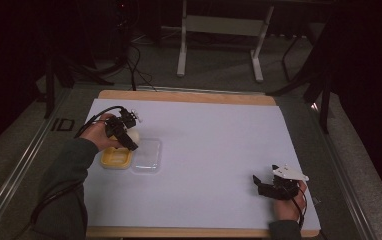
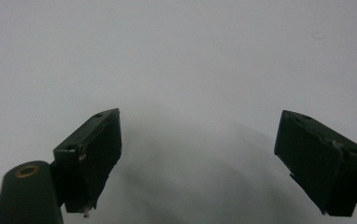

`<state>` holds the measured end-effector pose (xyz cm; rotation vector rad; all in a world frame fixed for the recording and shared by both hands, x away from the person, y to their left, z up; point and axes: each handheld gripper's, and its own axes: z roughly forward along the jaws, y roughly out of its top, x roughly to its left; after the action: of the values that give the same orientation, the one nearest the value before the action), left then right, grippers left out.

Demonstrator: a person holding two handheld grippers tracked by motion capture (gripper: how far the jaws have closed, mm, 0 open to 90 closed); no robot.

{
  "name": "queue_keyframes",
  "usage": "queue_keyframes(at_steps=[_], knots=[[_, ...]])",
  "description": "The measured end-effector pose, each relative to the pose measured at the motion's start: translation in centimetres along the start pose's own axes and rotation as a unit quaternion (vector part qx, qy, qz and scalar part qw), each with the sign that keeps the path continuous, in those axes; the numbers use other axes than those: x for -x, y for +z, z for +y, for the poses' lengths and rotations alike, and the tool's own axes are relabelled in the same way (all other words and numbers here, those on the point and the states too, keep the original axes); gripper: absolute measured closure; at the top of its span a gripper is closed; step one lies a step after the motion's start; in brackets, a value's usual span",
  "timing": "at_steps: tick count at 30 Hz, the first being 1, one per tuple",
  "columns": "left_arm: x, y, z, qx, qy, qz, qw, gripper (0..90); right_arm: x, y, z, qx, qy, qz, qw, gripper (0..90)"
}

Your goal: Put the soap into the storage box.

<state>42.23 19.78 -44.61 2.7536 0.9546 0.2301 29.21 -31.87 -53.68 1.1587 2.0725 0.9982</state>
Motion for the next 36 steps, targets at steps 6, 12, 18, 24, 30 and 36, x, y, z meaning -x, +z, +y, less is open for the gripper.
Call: queue_keyframes(at_steps=[6,12,18,24,30,36], knots=[[-0.2,0.2,-0.4,-0.002,-0.009,0.003,1.0000,23.1,0.0,0.0,0.0,-0.001,-0.002,0.000,1.0000,14.9],[-0.7,0.5,-0.9,-0.003,-0.025,0.008,0.9997,23.1,0.0,0.0,0.0,-0.001,-0.002,0.000,1.0000,14.9],[-1.2,1.1,-1.7,-0.009,-0.039,0.005,0.9992,23.1,0.0,0.0,0.0,0.000,-0.003,0.000,1.0000,14.9],[-1.5,1.5,-2.3,-0.017,-0.043,0.003,0.9989,23.1,-0.1,0.0,0.0,-0.001,-0.003,0.000,1.0000,14.9],[-1.6,2.0,-2.7,-0.023,-0.044,0.003,0.9987,23.1,-0.1,0.0,0.0,-0.001,-0.003,0.000,1.0000,14.9],[-1.6,2.5,-2.9,-0.029,-0.042,0.005,0.9987,23.1,-0.1,0.0,0.0,-0.001,-0.004,0.000,1.0000,14.9]])
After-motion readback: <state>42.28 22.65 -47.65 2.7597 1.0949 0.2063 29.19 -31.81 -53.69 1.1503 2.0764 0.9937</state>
